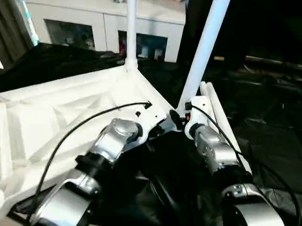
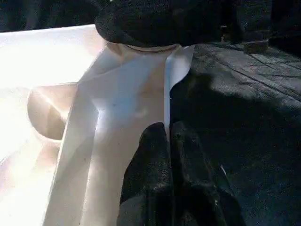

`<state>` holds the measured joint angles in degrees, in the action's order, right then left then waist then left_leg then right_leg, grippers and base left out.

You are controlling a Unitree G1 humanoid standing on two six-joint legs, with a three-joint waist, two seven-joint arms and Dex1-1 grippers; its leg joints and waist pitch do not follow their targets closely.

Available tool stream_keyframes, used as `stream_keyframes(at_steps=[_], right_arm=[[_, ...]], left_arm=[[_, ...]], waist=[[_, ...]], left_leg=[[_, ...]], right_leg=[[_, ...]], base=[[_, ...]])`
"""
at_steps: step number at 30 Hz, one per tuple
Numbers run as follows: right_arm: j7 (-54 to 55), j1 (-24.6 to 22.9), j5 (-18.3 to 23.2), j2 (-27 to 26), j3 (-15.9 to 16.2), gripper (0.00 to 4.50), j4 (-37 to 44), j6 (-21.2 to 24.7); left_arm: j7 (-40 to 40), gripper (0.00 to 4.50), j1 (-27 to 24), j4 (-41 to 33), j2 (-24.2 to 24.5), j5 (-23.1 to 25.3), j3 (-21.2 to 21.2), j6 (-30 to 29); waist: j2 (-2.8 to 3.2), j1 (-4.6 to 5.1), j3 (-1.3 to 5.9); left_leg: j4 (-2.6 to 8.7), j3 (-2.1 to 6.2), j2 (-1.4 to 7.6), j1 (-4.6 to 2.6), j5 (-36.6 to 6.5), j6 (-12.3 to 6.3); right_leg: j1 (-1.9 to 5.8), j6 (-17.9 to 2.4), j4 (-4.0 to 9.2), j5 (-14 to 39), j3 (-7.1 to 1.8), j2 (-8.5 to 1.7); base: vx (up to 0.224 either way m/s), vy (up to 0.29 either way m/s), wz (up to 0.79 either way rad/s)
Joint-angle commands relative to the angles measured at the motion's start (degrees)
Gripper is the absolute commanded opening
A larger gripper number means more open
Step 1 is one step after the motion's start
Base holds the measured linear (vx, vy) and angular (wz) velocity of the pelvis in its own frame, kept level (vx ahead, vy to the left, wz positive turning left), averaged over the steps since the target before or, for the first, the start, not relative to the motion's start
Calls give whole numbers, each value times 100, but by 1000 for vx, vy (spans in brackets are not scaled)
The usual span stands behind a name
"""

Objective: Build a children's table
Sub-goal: Rotate leg to tighten

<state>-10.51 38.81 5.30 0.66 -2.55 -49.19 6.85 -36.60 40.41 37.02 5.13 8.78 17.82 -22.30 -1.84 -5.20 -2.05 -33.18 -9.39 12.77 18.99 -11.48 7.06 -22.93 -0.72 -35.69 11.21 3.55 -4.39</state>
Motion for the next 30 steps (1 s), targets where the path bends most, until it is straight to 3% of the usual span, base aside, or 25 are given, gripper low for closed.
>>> stream_keyframes(at_steps=[1, 8, 14, 15, 18, 22, 30], right_arm=[[-497, -56, -4, -570, 428, 340, -240, 136], [-931, -19, -115, -178, 485, 358, -252, -114], [-1722, -221, -176, 389, 595, 358, 188, -131], [-2182, -354, -185, 629, 684, 358, 419, -183], [-3043, -657, -97, 1031, 876, 358, 966, -231], [-3666, -863, 84, 1282, 957, 358, 1415, -122], [-4644, -1221, 332, 1724, 1159, 358, 2283, 265]], left_arm=[[371, 0, 113, 242, -280, 84, 168, 73], [-124, 0, -57, 121, 98, 92, 181, 242], [-787, 0, -290, -136, 548, -49, 192, 586], [-1105, 0, -375, -247, 734, -150, 197, 771], [-1713, 0, -529, -481, 1043, -305, 244, 1110], [-2353, 0, -692, -821, 1296, -530, 252, 1195], [-3192, 0, -927, -1246, 1851, -769, 259, 1386]], waist=[[4, 5, 257], [-6, 25, 267], [2, 41, 295], [-6, 25, 309], [18, 28, 317], [28, 12, 288], [22, -7, 279]], left_leg=[[420, -54, -23, 72, -1171, -28], [434, -41, -17, 103, -1184, -94], [404, -59, -9, 103, -762, -229], [386, -64, -11, 101, -580, -302], [372, -78, 3, 95, -477, -425], [396, -86, 27, 70, -610, -443], [405, -89, 27, 66, -685, -364]], right_leg=[[261, -868, 508, 1329, -238, -294], [282, -850, 509, 1366, -229, -306], [319, -1113, 440, 599, -227, -298], [346, -1219, 407, 230, -223, -284], [346, -1336, 371, -148, -225, -280], [328, -1449, 387, 26, -225, -290], [340, -1362, 385, 214, -235, -284]], base=[[0, 0, 0], [0, 0, 0], [0, 0, 0], [0, 0, 0], [0, 0, 0], [0, 0, 0], [0, 0, 0]])
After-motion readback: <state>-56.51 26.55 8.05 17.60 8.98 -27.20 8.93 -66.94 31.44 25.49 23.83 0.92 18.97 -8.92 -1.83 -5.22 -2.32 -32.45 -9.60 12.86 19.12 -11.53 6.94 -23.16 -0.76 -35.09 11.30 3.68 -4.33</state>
